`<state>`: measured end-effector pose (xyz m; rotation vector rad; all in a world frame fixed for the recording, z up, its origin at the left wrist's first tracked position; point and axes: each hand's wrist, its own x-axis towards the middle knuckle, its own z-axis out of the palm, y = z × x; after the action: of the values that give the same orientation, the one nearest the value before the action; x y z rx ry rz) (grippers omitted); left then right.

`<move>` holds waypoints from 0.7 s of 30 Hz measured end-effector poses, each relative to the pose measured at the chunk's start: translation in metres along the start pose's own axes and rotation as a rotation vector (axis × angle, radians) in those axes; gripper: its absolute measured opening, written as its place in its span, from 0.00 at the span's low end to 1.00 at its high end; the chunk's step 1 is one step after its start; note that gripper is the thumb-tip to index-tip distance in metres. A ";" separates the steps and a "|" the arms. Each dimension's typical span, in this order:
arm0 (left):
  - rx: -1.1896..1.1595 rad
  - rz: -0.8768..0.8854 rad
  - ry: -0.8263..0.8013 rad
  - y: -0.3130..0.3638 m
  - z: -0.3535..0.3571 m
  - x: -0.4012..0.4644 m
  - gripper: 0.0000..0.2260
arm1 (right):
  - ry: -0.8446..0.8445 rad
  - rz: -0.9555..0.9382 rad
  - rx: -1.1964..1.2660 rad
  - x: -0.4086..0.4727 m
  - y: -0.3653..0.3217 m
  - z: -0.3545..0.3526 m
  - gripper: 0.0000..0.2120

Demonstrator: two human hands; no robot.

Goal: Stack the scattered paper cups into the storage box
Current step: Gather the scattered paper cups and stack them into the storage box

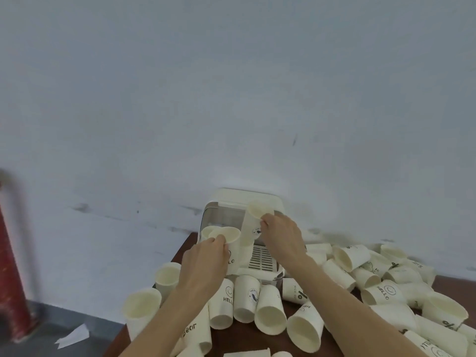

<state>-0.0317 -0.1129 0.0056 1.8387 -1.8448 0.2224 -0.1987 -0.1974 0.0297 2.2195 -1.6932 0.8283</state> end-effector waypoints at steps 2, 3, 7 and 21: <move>-0.003 -0.024 0.001 -0.009 -0.001 0.000 0.12 | -0.025 -0.009 -0.013 0.005 -0.006 0.010 0.11; -0.009 -0.033 0.000 -0.012 0.000 -0.001 0.13 | -0.037 -0.021 -0.024 0.007 -0.008 0.015 0.11; -0.031 -0.063 -0.004 -0.024 0.001 0.000 0.12 | -0.113 -0.045 -0.045 0.010 -0.015 0.037 0.11; -0.102 -0.105 0.105 -0.034 -0.005 0.032 0.14 | -0.315 0.014 -0.090 -0.012 -0.020 0.077 0.08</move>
<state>0.0039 -0.1409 0.0169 1.8124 -1.6530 0.1806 -0.1595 -0.2200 -0.0370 2.3760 -1.8394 0.4096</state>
